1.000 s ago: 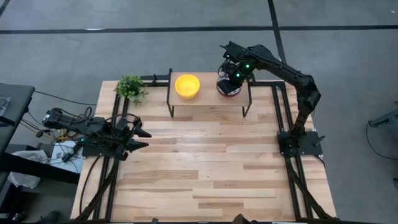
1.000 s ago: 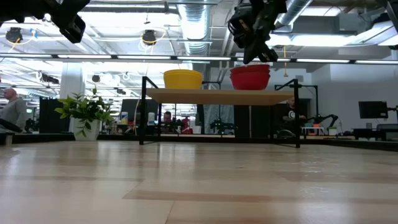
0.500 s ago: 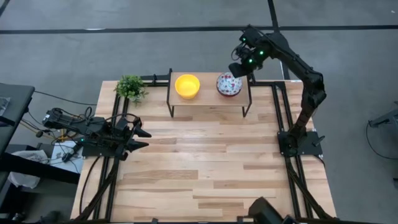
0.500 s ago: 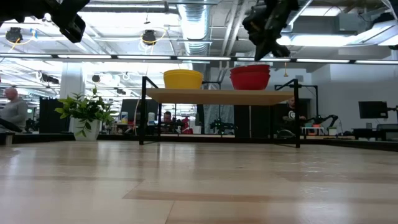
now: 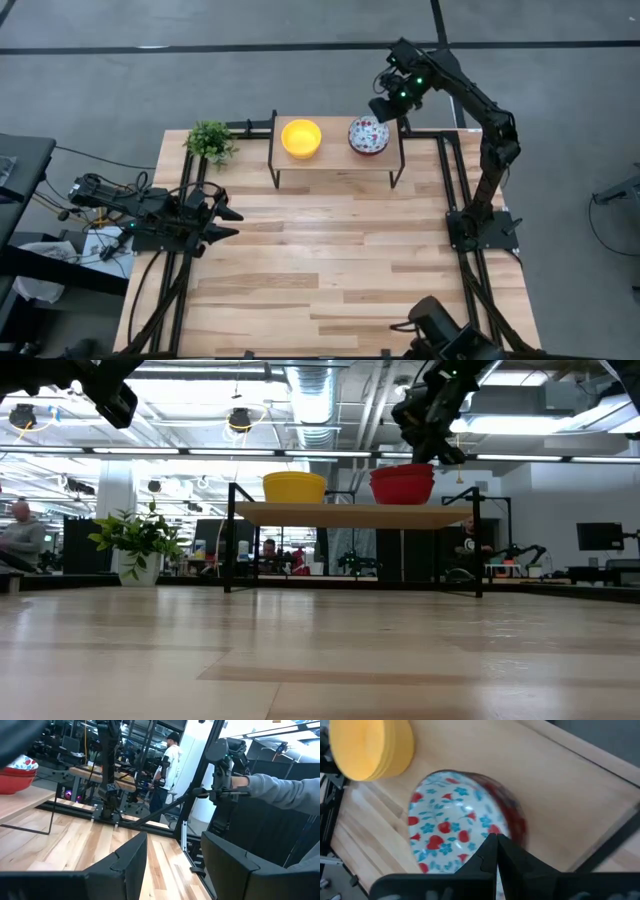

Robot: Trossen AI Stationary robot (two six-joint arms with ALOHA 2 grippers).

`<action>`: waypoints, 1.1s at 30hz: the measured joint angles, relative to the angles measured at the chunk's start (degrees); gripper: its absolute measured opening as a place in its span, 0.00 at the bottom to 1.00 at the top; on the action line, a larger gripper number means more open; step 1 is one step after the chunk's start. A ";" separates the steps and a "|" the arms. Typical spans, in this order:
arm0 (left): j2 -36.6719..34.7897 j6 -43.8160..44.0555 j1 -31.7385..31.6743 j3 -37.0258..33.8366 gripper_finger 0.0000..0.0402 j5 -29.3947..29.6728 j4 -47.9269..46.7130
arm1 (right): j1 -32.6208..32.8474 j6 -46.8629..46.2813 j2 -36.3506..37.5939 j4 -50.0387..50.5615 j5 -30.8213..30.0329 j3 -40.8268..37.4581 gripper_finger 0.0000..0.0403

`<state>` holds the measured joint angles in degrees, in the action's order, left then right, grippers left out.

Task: Pick & Place Mini bowls
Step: Stack the white bowl on top of the white bowls on the shelf, then return to Home Position

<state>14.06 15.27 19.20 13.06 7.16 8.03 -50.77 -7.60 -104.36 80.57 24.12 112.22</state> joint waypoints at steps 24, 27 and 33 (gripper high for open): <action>-0.01 0.26 -0.01 0.00 0.46 0.02 0.22 | -1.50 1.05 0.00 0.85 -0.01 0.00 0.00; -0.02 0.25 0.00 0.00 0.46 0.02 0.25 | -1.50 1.08 0.00 0.79 -0.04 0.00 0.00; -0.13 0.24 -0.02 0.00 0.46 -0.47 0.49 | -1.48 7.25 3.31 1.01 4.01 2.88 0.00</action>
<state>13.93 15.50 19.18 13.06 6.69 8.52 -52.24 -0.35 -101.04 81.58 28.14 115.11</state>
